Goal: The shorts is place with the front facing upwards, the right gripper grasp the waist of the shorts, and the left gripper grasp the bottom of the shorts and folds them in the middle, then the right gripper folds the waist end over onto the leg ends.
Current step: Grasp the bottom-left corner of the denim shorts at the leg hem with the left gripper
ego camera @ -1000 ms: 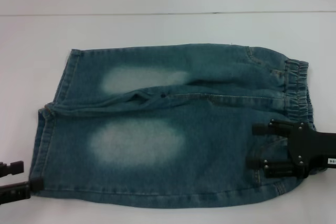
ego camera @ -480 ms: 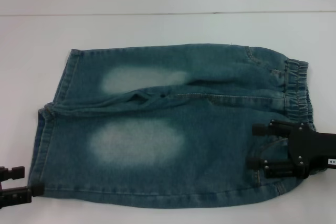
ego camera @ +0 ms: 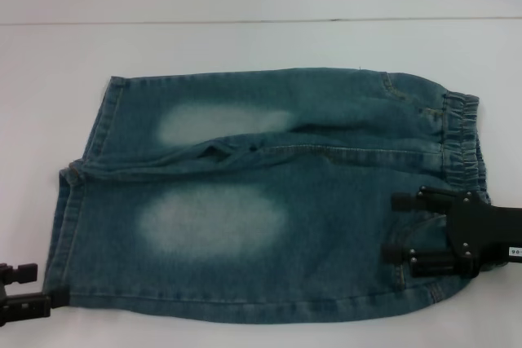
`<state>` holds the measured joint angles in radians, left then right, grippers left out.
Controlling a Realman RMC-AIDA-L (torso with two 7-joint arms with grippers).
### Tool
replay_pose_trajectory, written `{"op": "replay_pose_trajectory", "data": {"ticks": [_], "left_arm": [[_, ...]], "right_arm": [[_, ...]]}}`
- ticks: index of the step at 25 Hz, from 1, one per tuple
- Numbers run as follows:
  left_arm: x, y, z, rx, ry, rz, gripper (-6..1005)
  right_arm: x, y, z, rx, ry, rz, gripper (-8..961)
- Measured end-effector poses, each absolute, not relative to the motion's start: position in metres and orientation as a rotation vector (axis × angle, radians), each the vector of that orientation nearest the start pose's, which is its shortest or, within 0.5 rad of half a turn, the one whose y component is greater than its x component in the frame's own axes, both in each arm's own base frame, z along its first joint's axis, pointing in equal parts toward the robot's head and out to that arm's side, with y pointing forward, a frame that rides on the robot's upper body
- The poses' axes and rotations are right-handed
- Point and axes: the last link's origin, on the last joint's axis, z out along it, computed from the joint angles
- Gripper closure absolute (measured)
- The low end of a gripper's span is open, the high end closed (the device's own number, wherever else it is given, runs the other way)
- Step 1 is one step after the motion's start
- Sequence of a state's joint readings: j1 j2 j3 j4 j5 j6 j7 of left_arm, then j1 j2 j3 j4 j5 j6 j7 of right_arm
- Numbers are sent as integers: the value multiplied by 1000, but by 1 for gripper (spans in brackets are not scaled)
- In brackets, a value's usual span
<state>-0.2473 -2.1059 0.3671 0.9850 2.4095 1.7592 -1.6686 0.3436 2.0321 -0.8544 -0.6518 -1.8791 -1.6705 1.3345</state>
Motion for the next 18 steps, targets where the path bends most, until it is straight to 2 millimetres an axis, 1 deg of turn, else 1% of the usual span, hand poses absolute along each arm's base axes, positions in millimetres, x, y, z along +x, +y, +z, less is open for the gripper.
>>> {"op": "replay_pose_trajectory", "data": {"ticks": [18], "left_arm": [[-369,221,52,-2456,-1323,-333,81]], "right_arm": [[298,270,3,-2793,700,736,6]]}}
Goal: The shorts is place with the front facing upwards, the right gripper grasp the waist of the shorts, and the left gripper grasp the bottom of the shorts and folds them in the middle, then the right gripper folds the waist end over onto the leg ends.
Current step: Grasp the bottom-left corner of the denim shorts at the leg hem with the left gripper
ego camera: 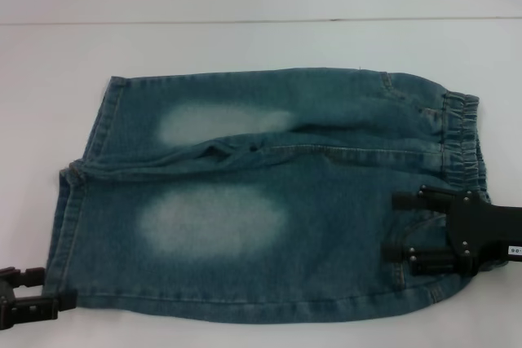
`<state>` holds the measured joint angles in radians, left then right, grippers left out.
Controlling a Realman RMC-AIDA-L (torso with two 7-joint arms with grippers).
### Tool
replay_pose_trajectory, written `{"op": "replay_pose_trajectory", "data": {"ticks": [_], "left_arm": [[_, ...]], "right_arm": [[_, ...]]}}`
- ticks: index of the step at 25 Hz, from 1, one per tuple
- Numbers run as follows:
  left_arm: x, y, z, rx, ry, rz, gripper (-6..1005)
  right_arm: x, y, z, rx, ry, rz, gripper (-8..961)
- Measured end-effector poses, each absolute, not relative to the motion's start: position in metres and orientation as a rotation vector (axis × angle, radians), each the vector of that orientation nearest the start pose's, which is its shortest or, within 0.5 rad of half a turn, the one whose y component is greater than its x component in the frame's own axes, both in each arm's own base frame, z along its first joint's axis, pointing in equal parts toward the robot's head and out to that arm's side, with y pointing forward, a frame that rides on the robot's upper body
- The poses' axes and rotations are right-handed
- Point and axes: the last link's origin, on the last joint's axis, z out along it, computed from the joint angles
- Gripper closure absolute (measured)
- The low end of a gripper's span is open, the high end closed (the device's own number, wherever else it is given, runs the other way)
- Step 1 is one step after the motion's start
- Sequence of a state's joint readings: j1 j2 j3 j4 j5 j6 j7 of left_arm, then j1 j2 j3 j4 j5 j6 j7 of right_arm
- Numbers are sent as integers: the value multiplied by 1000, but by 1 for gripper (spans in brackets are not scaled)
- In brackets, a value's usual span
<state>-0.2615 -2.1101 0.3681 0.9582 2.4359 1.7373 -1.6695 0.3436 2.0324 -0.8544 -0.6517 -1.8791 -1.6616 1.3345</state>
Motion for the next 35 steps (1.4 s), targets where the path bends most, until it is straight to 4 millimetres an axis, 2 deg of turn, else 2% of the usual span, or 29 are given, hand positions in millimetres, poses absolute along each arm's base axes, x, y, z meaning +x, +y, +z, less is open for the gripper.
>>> {"op": "replay_pose_trajectory", "data": {"ticks": [10,17,29,35], "left_arm": [[-371,221,56,-2447,-1319,-317,82],[-372,223,51,-2462,-1331,-260,82],[-365,227,50,-2500,-1318,-281,83],[-367,227,55,-2482,-1314,-274,83]], "right_arm": [[299,269,2,-2792,705,737,6],[299,269,2,-2792,707,734,7],[300,269,2,-2789,711,731,7],[301,268,2,-2787,714,730,7]]}}
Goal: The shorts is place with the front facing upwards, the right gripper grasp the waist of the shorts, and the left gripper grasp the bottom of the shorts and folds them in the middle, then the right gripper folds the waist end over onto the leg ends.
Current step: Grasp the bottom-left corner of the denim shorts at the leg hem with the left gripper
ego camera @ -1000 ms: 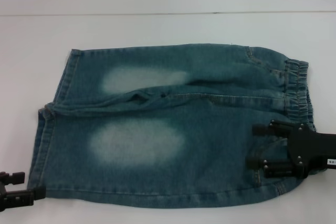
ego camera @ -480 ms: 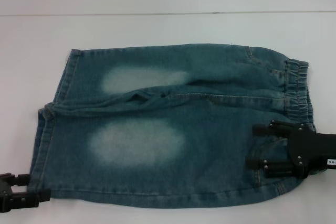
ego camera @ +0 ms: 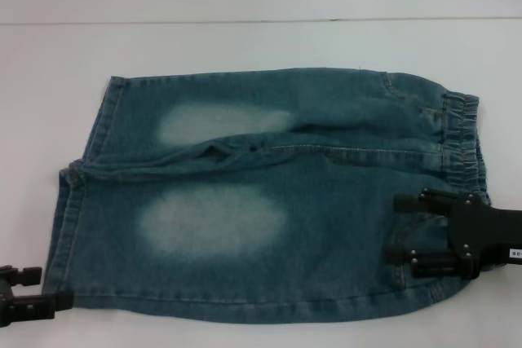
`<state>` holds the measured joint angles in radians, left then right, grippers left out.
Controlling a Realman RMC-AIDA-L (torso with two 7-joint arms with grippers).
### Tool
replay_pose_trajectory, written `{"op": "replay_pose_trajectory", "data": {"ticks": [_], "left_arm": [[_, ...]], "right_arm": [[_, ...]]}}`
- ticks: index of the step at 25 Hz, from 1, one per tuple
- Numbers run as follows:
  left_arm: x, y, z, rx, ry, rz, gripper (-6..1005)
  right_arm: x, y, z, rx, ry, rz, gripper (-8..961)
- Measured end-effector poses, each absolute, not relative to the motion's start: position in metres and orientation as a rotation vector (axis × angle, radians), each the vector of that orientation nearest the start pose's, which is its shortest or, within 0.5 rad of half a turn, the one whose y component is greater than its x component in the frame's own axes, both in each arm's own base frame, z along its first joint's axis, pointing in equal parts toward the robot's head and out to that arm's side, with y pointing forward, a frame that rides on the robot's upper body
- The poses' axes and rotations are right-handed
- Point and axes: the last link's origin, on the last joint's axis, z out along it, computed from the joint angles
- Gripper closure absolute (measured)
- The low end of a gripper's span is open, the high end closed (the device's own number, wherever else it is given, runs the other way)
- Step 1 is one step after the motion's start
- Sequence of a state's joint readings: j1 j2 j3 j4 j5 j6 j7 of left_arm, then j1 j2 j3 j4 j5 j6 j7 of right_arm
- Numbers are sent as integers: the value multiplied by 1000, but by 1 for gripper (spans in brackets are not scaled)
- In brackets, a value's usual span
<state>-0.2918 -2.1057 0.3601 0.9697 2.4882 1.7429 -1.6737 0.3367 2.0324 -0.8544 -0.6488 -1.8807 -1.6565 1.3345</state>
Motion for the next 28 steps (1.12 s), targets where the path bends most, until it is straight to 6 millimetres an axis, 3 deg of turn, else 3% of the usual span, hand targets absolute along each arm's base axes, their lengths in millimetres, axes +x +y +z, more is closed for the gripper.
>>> {"op": "replay_pose_trajectory", "data": {"ticks": [6,28], "left_arm": [[-373,228,56,-2455,-1332,-218,83],[-360,235,53,-2528,-1320,-219,84]], "right_arm": [[302,267,2,-2786,718,730,7],[302,268,2,-2780,718,723,6]]}}
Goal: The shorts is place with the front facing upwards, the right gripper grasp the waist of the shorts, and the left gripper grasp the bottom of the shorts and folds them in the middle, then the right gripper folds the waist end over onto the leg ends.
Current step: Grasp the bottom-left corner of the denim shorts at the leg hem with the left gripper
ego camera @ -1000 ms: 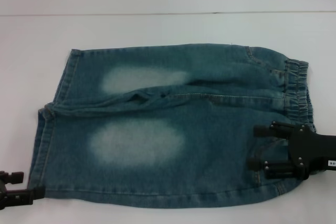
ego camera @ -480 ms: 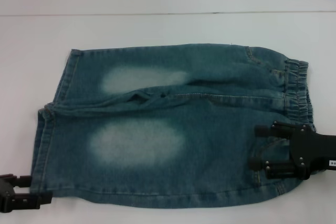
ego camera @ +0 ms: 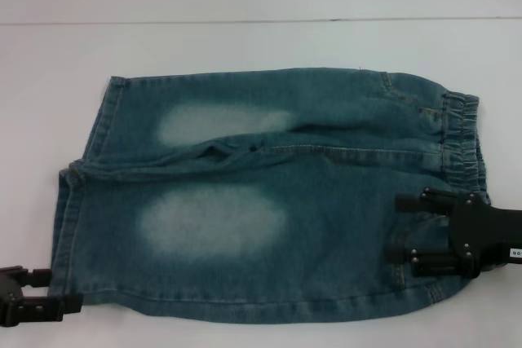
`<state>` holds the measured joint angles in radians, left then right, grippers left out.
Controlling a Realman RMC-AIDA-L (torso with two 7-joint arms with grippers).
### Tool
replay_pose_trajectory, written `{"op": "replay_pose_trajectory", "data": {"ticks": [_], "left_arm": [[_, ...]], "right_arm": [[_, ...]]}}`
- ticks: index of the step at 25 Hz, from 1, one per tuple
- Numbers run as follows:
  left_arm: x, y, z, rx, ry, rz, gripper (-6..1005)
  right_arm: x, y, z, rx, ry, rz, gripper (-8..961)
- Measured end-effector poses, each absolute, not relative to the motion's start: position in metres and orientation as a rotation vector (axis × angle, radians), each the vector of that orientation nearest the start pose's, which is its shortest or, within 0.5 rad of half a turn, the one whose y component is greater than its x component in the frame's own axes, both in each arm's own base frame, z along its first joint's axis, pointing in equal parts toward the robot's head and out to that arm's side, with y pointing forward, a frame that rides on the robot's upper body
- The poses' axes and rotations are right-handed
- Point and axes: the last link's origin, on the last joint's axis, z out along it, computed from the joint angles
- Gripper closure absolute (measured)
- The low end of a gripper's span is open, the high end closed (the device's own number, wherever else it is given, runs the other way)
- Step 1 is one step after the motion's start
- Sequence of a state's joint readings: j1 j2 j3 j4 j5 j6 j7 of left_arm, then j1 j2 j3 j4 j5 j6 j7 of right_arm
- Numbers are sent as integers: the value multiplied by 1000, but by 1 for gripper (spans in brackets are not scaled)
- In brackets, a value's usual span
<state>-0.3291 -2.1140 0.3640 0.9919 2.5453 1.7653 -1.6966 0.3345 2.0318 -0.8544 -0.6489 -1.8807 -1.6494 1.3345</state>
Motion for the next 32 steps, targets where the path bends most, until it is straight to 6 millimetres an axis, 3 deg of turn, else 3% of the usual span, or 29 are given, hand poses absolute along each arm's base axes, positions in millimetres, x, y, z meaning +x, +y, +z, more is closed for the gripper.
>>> {"op": "replay_pose_trajectory", "data": {"ticks": [22,32], "left_arm": [[-362,239,60,-2470,-1395,-191,141],[-361,242,54,-2497,-1406,-124,135]], "right_arm": [[304,268,3,-2775,719,716,6],[304,268,3,-2774,721,715,7]]}}
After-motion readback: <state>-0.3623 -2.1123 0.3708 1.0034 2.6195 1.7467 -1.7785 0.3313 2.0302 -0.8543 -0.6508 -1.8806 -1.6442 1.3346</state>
